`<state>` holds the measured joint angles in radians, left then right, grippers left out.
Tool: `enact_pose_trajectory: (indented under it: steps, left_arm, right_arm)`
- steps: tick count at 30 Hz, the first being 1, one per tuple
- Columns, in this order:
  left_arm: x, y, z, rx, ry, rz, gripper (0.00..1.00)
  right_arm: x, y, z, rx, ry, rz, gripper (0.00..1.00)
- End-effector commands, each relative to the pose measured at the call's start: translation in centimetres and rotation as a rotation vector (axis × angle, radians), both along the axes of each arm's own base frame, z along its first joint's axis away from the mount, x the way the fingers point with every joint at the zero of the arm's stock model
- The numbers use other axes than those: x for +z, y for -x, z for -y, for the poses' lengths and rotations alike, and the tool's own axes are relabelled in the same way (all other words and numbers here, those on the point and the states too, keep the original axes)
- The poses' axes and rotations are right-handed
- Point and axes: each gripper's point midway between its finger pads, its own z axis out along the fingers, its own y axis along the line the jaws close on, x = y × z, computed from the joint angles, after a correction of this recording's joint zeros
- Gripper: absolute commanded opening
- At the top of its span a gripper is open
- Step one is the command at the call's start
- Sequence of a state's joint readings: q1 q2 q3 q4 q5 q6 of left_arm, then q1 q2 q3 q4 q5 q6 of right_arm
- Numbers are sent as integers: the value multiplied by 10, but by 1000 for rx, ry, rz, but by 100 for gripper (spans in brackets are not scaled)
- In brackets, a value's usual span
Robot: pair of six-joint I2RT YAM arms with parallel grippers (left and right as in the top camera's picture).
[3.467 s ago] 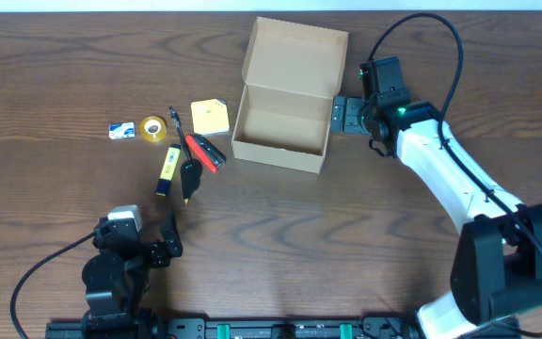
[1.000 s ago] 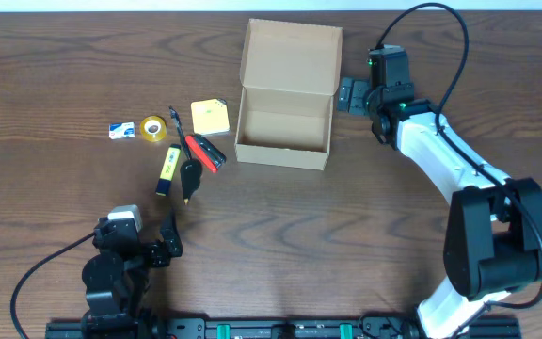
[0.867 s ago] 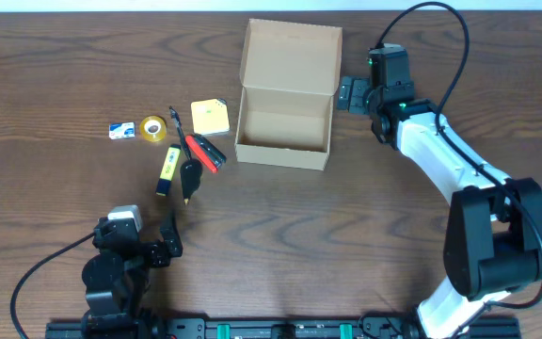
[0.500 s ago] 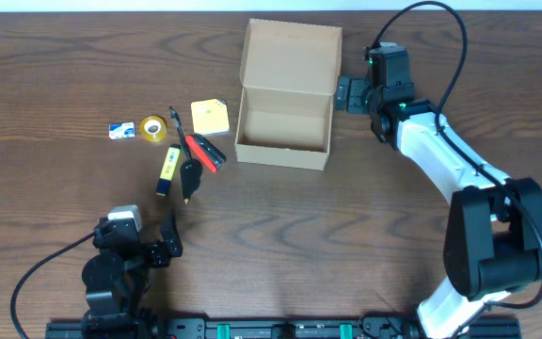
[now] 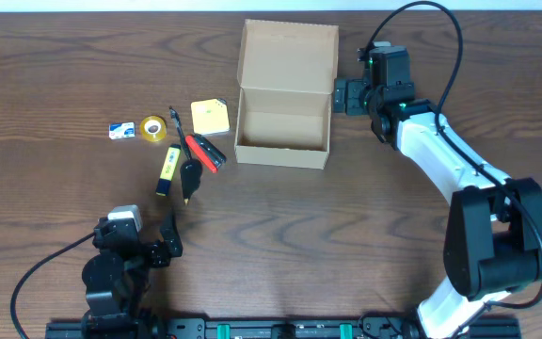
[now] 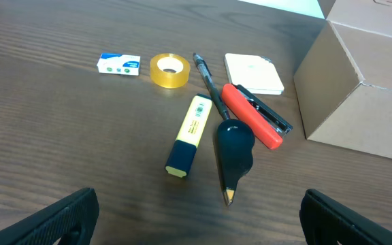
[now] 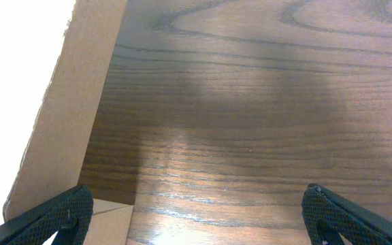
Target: Pack container
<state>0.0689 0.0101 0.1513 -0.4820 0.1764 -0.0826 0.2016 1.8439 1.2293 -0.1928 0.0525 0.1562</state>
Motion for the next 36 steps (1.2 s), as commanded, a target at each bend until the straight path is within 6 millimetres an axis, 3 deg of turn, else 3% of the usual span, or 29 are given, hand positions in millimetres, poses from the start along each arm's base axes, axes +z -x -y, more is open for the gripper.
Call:
enact_pose_trajectory:
  steps: [1, 12, 24, 36]
  left_arm:
    - [-6, 0, 1, 1, 10, -9, 95]
    - [-6, 0, 1, 1, 10, -9, 95]
    - [-6, 0, 1, 1, 10, -9, 95]
    - [-6, 0, 1, 1, 10, -9, 95]
  right_arm:
    - [0, -1, 1, 33, 23, 5, 99]
    - [1, -1, 0, 51, 37, 12, 99]
    - [-35, 48, -4, 92, 7, -239, 99]
    - [-44, 65, 0, 21, -28, -329, 99]
